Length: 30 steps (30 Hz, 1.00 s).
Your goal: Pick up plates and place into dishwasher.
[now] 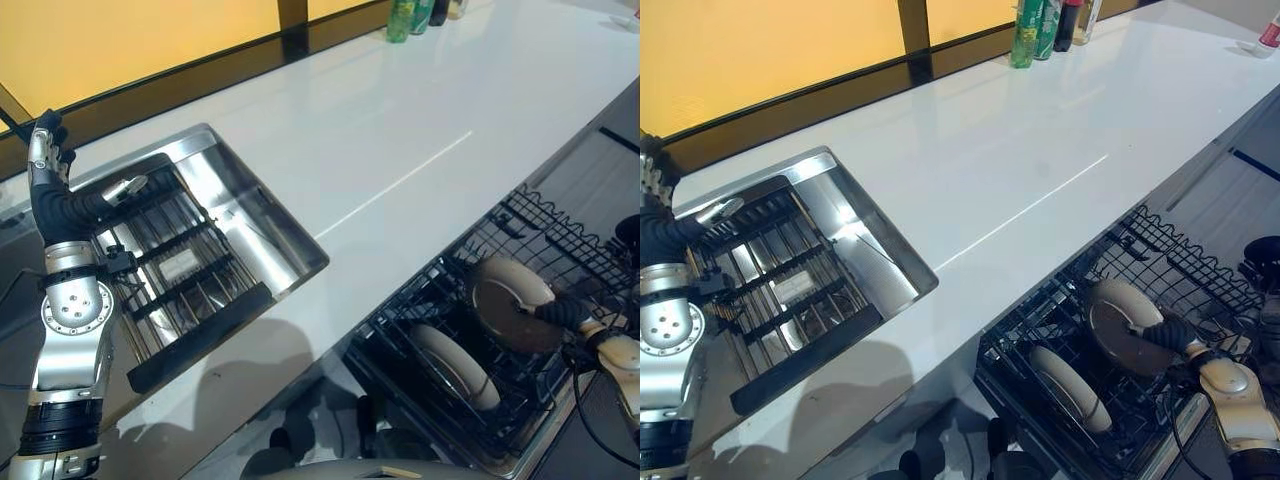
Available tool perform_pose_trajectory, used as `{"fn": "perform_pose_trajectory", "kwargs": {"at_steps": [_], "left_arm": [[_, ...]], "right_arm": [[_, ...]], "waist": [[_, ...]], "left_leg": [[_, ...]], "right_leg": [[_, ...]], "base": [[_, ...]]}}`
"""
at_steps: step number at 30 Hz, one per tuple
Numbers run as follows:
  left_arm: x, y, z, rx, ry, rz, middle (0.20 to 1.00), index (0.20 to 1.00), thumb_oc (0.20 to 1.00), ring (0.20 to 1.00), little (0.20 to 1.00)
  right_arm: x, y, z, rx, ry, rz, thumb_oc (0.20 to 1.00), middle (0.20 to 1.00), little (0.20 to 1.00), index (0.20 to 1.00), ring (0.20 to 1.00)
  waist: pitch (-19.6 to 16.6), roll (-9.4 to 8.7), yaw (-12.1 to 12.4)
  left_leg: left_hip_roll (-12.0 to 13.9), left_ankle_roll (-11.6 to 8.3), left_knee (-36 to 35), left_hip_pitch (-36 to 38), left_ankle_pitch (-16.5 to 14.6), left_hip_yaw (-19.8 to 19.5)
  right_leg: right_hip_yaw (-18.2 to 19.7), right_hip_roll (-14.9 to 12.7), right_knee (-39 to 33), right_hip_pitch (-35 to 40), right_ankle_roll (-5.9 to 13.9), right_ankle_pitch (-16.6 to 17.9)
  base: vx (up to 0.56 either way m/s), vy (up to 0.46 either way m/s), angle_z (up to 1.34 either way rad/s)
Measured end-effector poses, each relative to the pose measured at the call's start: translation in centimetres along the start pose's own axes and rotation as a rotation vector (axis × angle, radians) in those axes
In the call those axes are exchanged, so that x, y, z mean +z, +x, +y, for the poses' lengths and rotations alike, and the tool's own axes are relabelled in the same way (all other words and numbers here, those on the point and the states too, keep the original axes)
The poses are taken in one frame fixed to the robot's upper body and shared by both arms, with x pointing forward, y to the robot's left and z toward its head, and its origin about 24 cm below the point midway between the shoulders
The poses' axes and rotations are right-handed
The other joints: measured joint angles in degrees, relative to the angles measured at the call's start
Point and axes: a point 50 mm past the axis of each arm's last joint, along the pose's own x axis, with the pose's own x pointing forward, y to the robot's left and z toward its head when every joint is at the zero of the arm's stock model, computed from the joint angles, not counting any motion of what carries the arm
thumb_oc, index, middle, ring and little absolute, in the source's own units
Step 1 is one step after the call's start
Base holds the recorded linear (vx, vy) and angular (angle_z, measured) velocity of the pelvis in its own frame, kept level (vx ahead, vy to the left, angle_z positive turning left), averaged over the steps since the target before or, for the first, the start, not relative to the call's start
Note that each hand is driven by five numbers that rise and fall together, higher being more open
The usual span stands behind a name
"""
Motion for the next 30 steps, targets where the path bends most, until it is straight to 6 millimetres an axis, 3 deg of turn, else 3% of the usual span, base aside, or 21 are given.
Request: {"fn": "perform_pose_trajectory", "kwargs": {"at_steps": [8,14,17,23,30], "left_arm": [[0.7,1.7,-1.2,-0.056,0.046,-0.038,1.000,1.000,1.000,1.000,1.000],[1.8,3.8,-1.4,-0.014,0.055,-0.093,1.000,1.000,1.000,1.000,1.000],[2.2,4.4,-1.7,0.012,0.044,-0.108,1.000,1.000,1.000,1.000,1.000],[3.3,5.4,-3.6,-0.011,0.011,-0.147,1.000,1.000,1.000,1.000,1.000],[4.0,6.1,-3.1,0.009,0.008,-0.162,1.000,1.000,1.000,1.000,1.000]], "right_arm": [[2.3,2.0,-1.3,0.022,-0.093,-0.004,0.200,0.200,0.200,0.200,0.200],[4.2,3.5,-2.9,-0.064,-0.103,-0.014,0.200,0.200,0.200,0.200,0.200],[6.5,4.2,-4.1,-0.098,-0.143,-0.062,0.200,0.200,0.200,0.200,0.200],[8.8,5.1,-5.1,-0.109,-0.206,-0.090,0.200,0.200,0.200,0.200,0.200],[9.4,5.2,-5.8,-0.146,-0.213,-0.104,0.200,0.200,0.200,0.200,0.200]], "waist": [[3.78,-0.41,0.48],[8.53,1.95,0.34],[11.05,2.75,0.14],[12.00,2.33,-0.13],[12.06,2.35,-0.07]], "left_leg": [[0.38,-0.44,3.31,-4.54,-0.16,-0.75],[0.38,-0.68,5.90,-9.34,-0.20,-1.71],[0.49,-0.77,7.23,-11.39,-0.27,-1.80],[0.39,-0.80,8.75,-14.25,-0.29,-1.82],[0.35,-0.89,9.61,-16.14,-0.09,-2.02]], "right_leg": [[-0.64,0.20,0.02,-2.67,-1.21,1.26],[-1.00,0.19,0.19,-6.01,-1.65,2.34],[-1.25,0.23,1.21,-7.91,-1.79,2.46],[-1.28,0.16,2.84,-10.96,-1.99,2.60],[-1.24,0.15,3.71,-12.90,-2.34,2.93]], "base": [[-0.11,-0.089,0.03],[-0.17,-0.051,0.04],[-0.17,-0.043,0.00],[-0.11,-0.028,-0.02],[-0.07,-0.003,0.00]]}}
